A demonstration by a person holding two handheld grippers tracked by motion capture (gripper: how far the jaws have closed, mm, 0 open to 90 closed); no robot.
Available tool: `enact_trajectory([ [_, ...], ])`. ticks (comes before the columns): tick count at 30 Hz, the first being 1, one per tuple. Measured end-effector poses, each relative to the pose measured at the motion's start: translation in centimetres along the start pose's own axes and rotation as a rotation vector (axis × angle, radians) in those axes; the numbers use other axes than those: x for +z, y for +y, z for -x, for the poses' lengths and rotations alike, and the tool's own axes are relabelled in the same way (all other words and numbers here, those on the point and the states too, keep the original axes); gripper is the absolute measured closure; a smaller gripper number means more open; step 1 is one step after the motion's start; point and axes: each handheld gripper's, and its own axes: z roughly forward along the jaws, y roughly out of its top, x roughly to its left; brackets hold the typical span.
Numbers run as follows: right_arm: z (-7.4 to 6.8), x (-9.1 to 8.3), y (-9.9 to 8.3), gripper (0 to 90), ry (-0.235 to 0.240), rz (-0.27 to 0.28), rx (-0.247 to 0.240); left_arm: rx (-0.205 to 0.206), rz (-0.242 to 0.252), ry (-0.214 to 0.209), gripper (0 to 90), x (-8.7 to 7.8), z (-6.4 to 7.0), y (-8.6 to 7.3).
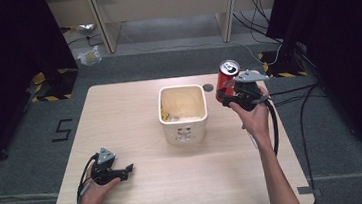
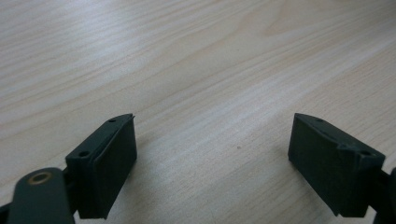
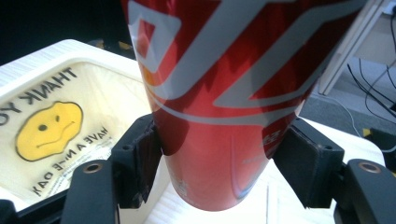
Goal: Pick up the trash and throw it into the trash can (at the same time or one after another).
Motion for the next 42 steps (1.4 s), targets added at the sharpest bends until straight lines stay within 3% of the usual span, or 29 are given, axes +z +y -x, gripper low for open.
enact_trajectory([
  [9,-1.0,0.2,1.3,34.0,0.023,0.007,-0.019,0.000,0.000,0.000,14.4,0.0,0.0,0.0],
  [27,-4.6,1.6,3.5,33.9,0.108,0.026,-0.068,0.000,0.000,0.000,14.5,0.0,0.0,0.0],
  [38,-7.4,3.5,4.2,34.0,0.175,-0.012,-0.107,0.000,0.000,0.000,14.5,0.0,0.0,0.0],
  [42,-8.5,4.8,3.9,33.9,0.201,-0.055,-0.121,0.000,0.000,0.000,14.5,0.0,0.0,0.0],
])
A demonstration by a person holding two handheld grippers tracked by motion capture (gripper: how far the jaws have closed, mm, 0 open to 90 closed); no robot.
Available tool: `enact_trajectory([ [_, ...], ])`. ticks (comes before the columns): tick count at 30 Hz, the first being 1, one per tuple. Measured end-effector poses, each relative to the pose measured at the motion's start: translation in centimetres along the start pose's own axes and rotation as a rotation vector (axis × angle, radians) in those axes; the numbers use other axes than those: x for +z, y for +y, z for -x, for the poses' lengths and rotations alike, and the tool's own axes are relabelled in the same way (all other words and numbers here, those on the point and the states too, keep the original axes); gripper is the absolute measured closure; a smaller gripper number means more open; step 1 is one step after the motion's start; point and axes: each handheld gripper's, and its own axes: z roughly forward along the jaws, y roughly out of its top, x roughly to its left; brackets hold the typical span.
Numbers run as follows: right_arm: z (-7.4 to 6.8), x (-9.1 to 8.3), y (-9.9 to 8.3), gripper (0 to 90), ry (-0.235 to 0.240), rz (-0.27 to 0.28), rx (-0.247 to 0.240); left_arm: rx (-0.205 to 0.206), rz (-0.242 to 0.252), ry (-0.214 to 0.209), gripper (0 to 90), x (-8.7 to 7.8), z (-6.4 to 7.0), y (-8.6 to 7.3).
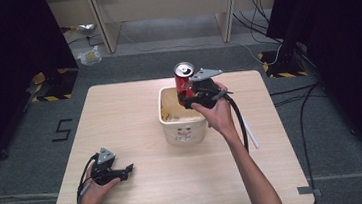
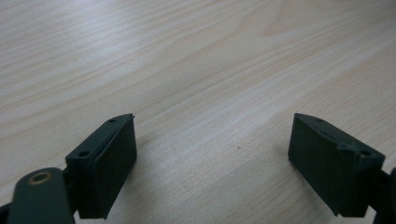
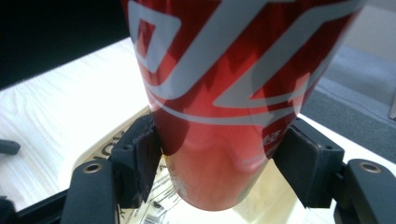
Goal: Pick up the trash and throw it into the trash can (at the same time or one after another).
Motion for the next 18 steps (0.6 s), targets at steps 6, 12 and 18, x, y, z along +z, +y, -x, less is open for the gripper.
enact_trajectory([
  [6,-0.8,1.5,-0.1,33.9,0.025,-0.043,-0.008,-0.001,0.002,0.001,14.5,0.0,0.0,0.0],
  [12,-1.8,2.5,-0.2,33.9,0.050,-0.077,-0.032,0.001,0.002,-0.002,14.6,0.0,0.0,0.0],
  [18,-2.8,3.8,-0.5,33.9,0.080,-0.136,-0.045,0.000,0.002,-0.002,14.6,0.0,0.0,0.0],
])
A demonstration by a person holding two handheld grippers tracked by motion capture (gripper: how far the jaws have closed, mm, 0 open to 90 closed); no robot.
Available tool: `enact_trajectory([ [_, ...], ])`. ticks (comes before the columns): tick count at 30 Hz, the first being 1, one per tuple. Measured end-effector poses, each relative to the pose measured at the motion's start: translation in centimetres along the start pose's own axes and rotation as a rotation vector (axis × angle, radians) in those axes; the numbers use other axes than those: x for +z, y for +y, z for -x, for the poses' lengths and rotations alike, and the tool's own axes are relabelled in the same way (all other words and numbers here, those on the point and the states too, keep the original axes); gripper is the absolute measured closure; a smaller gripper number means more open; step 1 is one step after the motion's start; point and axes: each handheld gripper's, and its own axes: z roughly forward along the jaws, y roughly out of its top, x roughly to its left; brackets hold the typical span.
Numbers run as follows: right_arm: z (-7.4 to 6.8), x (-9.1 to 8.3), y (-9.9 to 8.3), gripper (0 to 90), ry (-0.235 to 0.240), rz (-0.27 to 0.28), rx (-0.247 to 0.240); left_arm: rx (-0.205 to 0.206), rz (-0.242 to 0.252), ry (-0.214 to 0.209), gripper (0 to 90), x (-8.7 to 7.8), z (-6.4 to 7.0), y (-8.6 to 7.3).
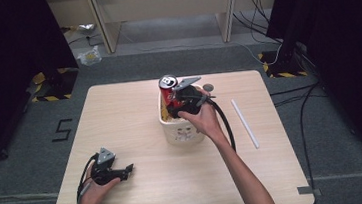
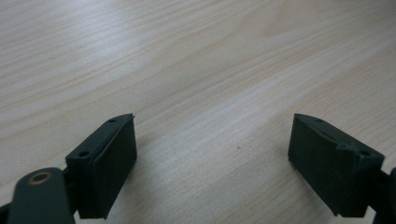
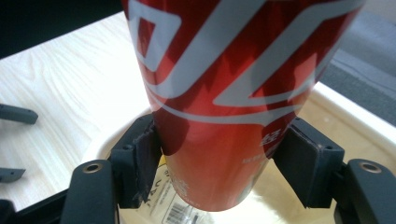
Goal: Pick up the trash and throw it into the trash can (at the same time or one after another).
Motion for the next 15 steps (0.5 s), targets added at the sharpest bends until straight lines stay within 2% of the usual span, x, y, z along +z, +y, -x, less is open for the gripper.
enact_trajectory([
  [3,-0.2,0.4,-0.1,33.8,0.011,-0.025,0.000,0.000,0.000,0.000,14.6,0.0,0.0,0.0],
  [6,-0.3,0.7,-0.2,33.8,0.017,-0.030,-0.011,0.000,0.000,0.000,14.6,0.0,0.0,0.0],
  [15,-0.3,1.6,-0.5,33.7,0.043,-0.054,0.001,0.000,-0.001,0.000,14.6,0.0,0.0,0.0],
])
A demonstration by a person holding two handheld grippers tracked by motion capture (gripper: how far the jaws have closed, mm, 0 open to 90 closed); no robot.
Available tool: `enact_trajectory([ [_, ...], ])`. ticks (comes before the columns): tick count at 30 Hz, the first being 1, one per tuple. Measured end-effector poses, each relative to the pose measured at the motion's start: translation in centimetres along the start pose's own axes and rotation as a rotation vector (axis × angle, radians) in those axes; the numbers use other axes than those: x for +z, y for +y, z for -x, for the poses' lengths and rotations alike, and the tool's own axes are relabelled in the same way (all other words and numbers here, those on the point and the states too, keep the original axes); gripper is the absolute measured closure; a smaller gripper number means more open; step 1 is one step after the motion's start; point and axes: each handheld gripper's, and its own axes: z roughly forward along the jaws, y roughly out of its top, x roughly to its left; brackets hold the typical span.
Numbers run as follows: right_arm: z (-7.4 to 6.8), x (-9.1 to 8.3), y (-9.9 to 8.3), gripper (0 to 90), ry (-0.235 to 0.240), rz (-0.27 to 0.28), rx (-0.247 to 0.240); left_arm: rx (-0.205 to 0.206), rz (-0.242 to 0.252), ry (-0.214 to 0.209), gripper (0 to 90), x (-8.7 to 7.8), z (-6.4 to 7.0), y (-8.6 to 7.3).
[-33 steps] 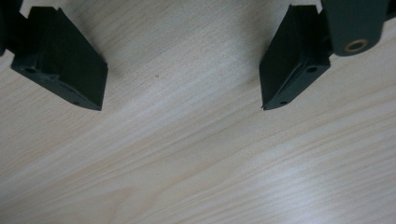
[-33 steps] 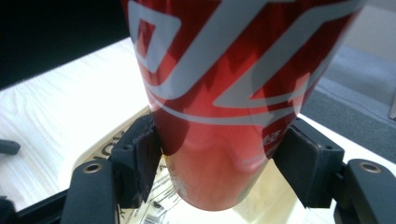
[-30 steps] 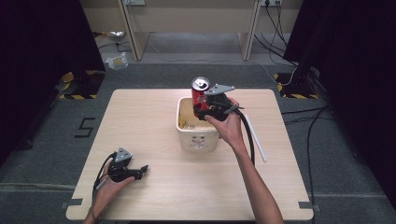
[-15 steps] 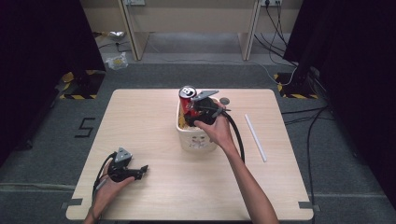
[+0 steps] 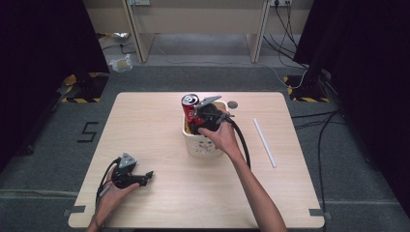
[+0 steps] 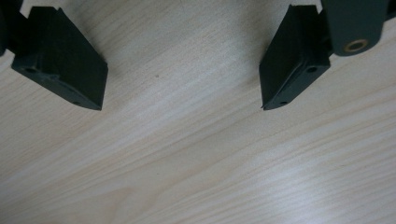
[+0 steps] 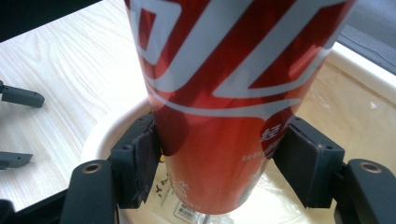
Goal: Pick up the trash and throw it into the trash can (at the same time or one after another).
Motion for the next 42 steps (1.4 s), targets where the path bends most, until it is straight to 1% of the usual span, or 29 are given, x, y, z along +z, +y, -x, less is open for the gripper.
enact_trajectory([
  [2,0.0,0.0,0.0,33.7,0.001,-0.003,0.006,0.000,0.001,0.001,14.6,0.0,0.0,0.0],
  [7,0.0,0.3,-0.1,33.2,0.015,-0.007,-0.002,0.000,0.001,0.000,14.6,0.0,0.0,0.0],
  [13,0.0,0.3,-0.1,28.9,0.017,0.000,0.013,-0.001,-0.001,0.001,14.5,0.0,0.0,0.0],
  [16,0.1,0.1,-0.1,26.2,0.008,0.010,0.005,-0.001,-0.002,0.001,14.5,0.0,0.0,0.0],
  [18,0.0,-0.6,0.0,24.5,0.009,0.039,0.014,-0.001,-0.001,0.001,14.5,0.0,0.0,0.0],
  [19,0.0,-0.6,0.0,24.5,0.009,0.039,0.014,-0.001,-0.001,0.001,14.5,0.0,0.0,0.0],
  [20,0.1,-1.2,0.1,22.8,-0.002,0.065,0.015,-0.001,-0.002,0.001,14.5,0.0,0.0,0.0],
  [24,0.4,-2.3,0.1,21.9,-0.022,0.101,0.020,-0.001,-0.001,0.002,14.5,0.0,0.0,0.0],
  [28,0.9,-2.9,0.0,21.7,-0.035,0.114,0.034,-0.001,0.000,0.002,14.5,0.0,0.0,0.0],
  [30,1.3,-3.6,-0.2,21.3,-0.046,0.129,0.041,-0.001,0.000,0.002,14.5,0.0,0.0,0.0],
  [31,1.3,-3.6,-0.2,21.3,-0.046,0.129,0.041,-0.001,-0.001,0.001,14.5,0.0,0.0,0.0],
  [35,2.0,-4.8,-0.5,21.2,-0.067,0.160,0.052,-0.001,0.000,0.002,14.5,0.0,0.0,0.0],
  [37,2.1,-5.0,-0.5,21.2,-0.071,0.165,0.053,-0.001,0.000,0.002,14.5,0.0,0.0,0.0],
  [38,2.3,-5.6,-0.7,21.2,-0.078,0.174,0.061,-0.001,-0.001,0.001,14.5,0.0,0.0,0.0],
  [42,2.9,-6.6,-1.0,21.2,-0.092,0.193,0.072,-0.001,-0.001,0.002,14.5,0.0,0.0,0.0],
])
